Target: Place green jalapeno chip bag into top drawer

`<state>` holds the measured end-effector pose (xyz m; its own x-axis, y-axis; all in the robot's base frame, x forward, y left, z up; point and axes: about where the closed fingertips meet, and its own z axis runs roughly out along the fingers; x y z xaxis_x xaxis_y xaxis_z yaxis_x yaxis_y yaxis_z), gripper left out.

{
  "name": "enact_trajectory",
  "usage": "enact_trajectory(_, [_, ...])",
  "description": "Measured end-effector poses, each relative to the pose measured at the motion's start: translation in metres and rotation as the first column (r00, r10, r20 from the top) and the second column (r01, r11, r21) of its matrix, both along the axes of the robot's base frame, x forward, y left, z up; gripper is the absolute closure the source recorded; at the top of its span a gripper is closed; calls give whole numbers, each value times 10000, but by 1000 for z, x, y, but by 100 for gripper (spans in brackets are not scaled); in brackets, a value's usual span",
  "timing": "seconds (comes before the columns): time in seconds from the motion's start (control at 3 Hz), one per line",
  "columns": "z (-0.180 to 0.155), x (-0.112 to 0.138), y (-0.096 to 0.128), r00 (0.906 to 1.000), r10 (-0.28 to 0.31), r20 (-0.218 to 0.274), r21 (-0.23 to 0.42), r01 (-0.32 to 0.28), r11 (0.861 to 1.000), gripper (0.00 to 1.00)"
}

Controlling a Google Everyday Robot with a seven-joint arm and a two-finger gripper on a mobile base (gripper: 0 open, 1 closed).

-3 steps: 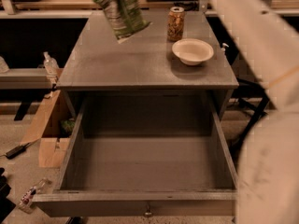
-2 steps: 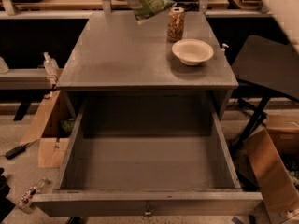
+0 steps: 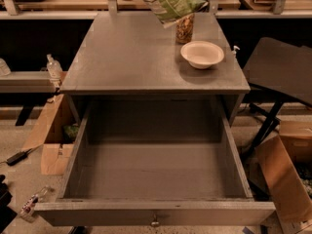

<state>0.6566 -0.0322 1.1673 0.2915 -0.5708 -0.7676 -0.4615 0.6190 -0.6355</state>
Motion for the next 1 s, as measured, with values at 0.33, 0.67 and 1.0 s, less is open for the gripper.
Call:
enact_trajectory(0.33, [-2, -2, -1, 10000, -34, -38, 19, 34, 10000, 100])
enact_trajectory(0.67, [-30, -20, -9, 9980, -408, -486, 221, 419, 9989, 100])
enact_trajectory(1.0, [-34, -75, -15, 9899, -1007, -998, 1535, 1153, 9814, 100])
